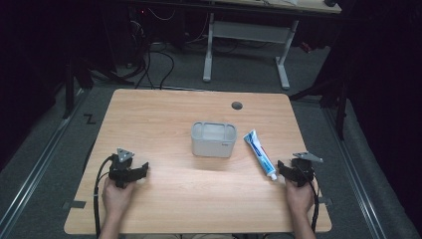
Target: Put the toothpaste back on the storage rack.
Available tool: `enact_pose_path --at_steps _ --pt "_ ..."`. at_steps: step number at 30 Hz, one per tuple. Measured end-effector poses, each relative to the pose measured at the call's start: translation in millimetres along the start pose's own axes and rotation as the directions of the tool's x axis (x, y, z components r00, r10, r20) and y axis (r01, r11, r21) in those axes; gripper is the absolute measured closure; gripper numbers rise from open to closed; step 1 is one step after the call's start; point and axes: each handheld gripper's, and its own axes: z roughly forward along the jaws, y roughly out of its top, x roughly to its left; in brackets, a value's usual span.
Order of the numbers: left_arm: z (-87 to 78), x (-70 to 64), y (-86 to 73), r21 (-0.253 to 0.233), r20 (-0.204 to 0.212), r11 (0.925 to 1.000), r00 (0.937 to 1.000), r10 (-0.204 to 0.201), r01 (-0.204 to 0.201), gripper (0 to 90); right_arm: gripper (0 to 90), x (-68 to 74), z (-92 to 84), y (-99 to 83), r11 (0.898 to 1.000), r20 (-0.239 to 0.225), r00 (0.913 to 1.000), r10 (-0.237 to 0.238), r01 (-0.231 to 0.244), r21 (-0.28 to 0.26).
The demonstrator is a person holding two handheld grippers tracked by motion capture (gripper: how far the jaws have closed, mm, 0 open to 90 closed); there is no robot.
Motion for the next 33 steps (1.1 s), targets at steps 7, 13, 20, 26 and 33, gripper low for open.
enact_pose_path --at_steps 7,13,20,26,33 --pt "-0.2 0.5 0.0 0.000 0.004 1.0000 1.0000 -0.003 0.003 27.2 39.1 0.4 0.3 0.1 1.000 -0.003 1.0000 -0.005 0.005 -0.001" --pt "-0.6 0.3 -0.4 0.000 0.003 1.0000 1.0000 -0.003 0.003 27.7 39.4 0.5 0.3 0.2 1.000 -0.011 0.9999 -0.009 0.009 0.000" --pt "-0.8 0.6 -0.4 0.000 0.006 1.0000 1.0000 -0.006 0.006 27.2 39.9 0.1 0.3 0.3 1.000 -0.012 0.9998 -0.013 0.013 0.000" --pt "-0.9 1.0 -0.5 0.000 0.006 1.0000 1.0000 -0.004 0.004 27.1 42.6 -0.5 -0.1 0.4 1.000 -0.009 1.0000 -0.001 0.001 0.001" --pt "-0.7 1.6 -0.4 -0.003 0.009 0.9999 0.9999 -0.010 0.010 27.3 43.5 -1.0 0.4 5.8 0.999 -0.010 0.9999 -0.011 0.011 0.036"
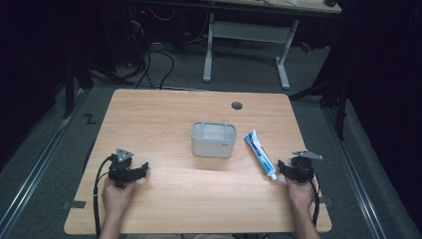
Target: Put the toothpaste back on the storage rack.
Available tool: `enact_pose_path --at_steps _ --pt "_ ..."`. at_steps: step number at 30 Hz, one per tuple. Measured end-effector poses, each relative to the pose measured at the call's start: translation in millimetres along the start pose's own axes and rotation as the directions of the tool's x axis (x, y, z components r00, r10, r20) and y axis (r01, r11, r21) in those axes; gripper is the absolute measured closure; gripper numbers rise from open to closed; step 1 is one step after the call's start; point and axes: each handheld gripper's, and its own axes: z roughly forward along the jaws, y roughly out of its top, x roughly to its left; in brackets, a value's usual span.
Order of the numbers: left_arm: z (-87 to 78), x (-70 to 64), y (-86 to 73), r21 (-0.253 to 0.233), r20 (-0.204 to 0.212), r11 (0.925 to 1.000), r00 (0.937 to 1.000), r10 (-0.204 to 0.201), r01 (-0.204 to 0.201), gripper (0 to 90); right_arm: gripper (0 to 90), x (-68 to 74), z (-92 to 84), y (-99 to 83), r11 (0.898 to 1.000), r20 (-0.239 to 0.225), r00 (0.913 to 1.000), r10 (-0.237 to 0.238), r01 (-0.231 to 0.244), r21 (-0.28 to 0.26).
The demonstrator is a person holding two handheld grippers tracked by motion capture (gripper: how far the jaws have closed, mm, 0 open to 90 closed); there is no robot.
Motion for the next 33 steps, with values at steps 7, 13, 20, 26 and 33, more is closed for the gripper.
enact_pose_path --at_steps 7,13,20,26,33 --pt "-0.1 0.3 0.0 0.001 0.002 1.0000 1.0000 -0.001 0.001 27.1 49.8 0.7 -3.0 -0.1 1.000 0.010 0.9999 -0.003 0.003 -0.009" --pt "0.0 0.1 0.0 0.000 0.001 1.0000 1.0000 -0.001 0.001 27.1 53.0 4.2 -11.5 0.4 1.000 -0.011 0.9997 -0.024 0.023 -0.017" --pt "0.0 0.4 0.2 0.001 0.002 1.0000 1.0000 -0.001 0.001 27.1 53.3 3.0 -20.0 1.3 0.998 -0.026 0.9994 -0.024 0.023 -0.050" --pt "0.1 0.1 0.1 0.000 0.000 1.0000 1.0000 -0.001 0.001 27.2 53.4 7.3 -27.2 1.3 0.996 -0.040 0.9981 -0.047 0.044 -0.079" --pt "0.1 0.1 0.1 0.000 0.000 1.0000 1.0000 -0.001 0.001 27.1 54.4 9.2 -38.5 1.0 0.994 -0.072 0.9966 -0.040 0.032 -0.108"
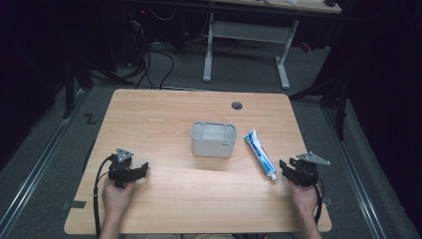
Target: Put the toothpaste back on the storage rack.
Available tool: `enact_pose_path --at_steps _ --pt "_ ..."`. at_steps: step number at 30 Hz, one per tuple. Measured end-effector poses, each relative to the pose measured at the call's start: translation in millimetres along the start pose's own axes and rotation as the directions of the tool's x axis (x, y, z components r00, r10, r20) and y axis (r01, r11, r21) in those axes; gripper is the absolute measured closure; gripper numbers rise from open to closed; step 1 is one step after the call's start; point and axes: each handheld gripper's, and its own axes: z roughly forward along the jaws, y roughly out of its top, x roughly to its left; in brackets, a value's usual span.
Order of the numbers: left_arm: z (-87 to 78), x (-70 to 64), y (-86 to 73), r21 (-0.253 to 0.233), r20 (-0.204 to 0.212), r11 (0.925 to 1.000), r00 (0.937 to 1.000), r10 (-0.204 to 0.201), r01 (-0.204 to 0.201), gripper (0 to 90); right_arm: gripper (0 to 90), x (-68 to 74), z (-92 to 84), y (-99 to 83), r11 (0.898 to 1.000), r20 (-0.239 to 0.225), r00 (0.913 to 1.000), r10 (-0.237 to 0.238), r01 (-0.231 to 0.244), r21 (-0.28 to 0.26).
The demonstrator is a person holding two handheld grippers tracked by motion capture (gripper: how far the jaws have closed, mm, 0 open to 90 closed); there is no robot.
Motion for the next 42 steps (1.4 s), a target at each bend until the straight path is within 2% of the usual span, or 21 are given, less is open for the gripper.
enact_pose_path --at_steps 4,17,19,24,32,42 --pt "-0.1 0.1 0.0 0.001 0.001 1.0000 1.0000 0.000 0.000 27.3 55.1 1.7 -4.5 2.5 1.000 -0.017 0.9998 -0.006 0.006 0.015" --pt "-0.1 0.4 0.1 0.001 0.002 1.0000 1.0000 -0.002 0.002 27.3 52.1 17.0 -19.0 10.1 0.998 -0.053 0.9973 -0.051 0.049 -0.032" --pt "-0.1 0.4 0.1 0.001 0.002 1.0000 1.0000 -0.001 0.001 27.3 50.2 19.0 -18.3 11.3 0.998 -0.048 0.9966 -0.067 0.066 -0.023" --pt "0.0 0.5 0.0 -0.001 0.002 1.0000 1.0000 -0.003 0.003 27.8 49.3 21.9 -18.0 12.4 0.997 -0.053 0.9959 -0.073 0.072 -0.019" --pt "-0.1 0.2 0.1 0.000 -0.002 1.0000 1.0000 0.001 -0.001 28.9 47.6 33.1 -21.0 21.0 0.993 -0.066 0.9918 -0.109 0.106 -0.043" --pt "0.4 -0.2 0.3 0.005 -0.013 1.0000 0.9999 0.001 -0.001 27.6 47.1 46.1 -14.8 30.5 0.989 -0.082 0.9865 -0.142 0.138 -0.046"
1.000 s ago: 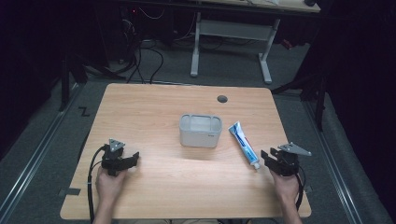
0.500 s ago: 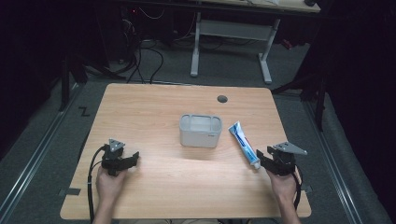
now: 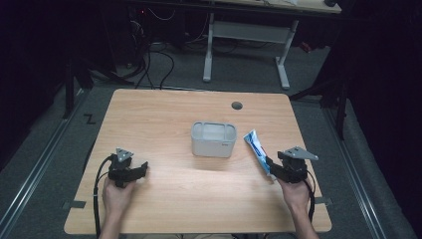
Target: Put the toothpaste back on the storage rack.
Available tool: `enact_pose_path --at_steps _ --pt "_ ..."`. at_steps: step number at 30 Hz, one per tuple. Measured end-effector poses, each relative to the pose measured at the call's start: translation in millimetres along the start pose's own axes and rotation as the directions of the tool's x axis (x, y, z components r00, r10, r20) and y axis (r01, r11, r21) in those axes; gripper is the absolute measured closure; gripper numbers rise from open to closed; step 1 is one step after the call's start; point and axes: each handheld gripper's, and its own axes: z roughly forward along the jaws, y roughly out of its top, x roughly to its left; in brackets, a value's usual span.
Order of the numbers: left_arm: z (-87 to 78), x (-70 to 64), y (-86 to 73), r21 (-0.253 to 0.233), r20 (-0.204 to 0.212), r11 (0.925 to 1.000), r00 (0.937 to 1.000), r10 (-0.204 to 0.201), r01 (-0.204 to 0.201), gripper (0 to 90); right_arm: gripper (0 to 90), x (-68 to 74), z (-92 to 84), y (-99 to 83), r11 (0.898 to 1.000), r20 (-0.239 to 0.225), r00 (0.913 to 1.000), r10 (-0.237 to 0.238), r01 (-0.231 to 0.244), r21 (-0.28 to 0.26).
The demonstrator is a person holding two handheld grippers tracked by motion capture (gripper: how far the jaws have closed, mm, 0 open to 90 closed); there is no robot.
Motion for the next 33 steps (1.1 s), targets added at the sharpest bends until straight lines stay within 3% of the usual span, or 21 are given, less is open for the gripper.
enact_pose_path --at_steps 19,33 --pt "0.6 -0.4 0.4 0.003 -0.003 1.0000 1.0000 0.005 -0.005 25.3 47.0 5.5 17.4 27.6 0.999 -0.007 0.9990 -0.044 0.044 0.027" --pt "0.6 -0.4 0.4 0.003 -0.003 1.0000 1.0000 0.005 -0.005 25.2 46.5 14.4 47.5 46.1 0.994 -0.014 0.9972 -0.074 0.075 0.077"
